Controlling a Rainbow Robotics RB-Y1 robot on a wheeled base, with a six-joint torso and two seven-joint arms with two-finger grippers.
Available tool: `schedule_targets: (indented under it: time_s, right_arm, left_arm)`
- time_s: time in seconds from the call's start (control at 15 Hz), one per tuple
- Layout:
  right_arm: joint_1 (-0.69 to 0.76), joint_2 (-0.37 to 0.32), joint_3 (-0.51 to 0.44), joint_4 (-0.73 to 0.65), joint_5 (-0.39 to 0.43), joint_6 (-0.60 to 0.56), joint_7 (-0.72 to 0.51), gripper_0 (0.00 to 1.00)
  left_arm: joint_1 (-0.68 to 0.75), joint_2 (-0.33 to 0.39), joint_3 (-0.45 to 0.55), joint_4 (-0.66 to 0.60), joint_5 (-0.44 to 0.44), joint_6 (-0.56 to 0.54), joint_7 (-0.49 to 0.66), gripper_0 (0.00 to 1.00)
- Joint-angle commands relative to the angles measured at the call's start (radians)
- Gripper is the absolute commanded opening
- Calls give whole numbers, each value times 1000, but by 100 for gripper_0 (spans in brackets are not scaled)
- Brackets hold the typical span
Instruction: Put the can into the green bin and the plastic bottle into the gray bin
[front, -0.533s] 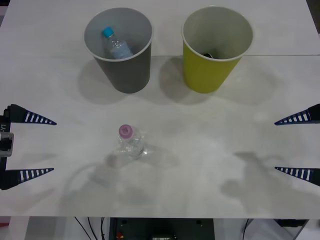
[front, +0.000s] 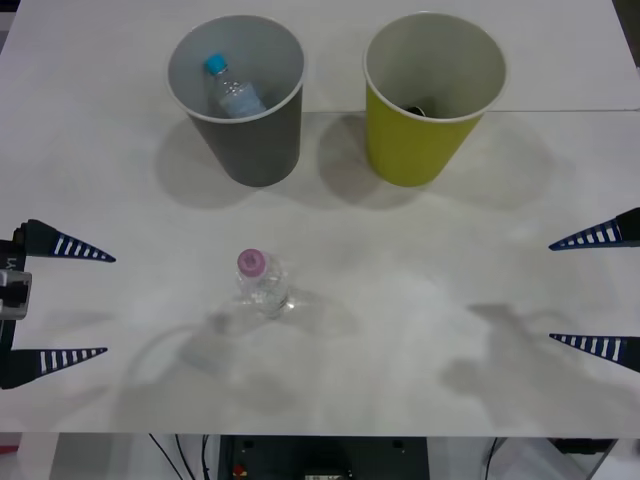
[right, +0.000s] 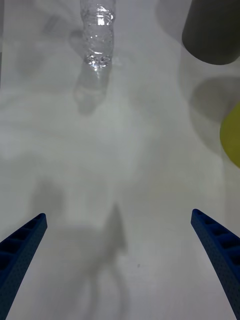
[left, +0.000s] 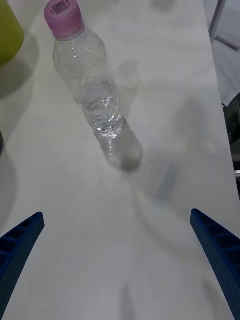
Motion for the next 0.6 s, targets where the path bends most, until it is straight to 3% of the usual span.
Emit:
schedule_targets:
  time_s: [0.07, 0.27, 0.6]
  right_arm:
    - [0, 0, 0, 0, 0, 0, 0, 100]
    - [0, 0, 0, 0, 0, 0, 0, 100]
    - [0, 0, 0, 0, 0, 0, 0, 100]
  left_arm:
    - [-18, -44, -2, 20, 6, 0, 15, 100]
    - [-76, -88, -77, 126, 73, 0, -5, 100]
    - [-190, -124, -223, 331, 225, 13, -203, 100]
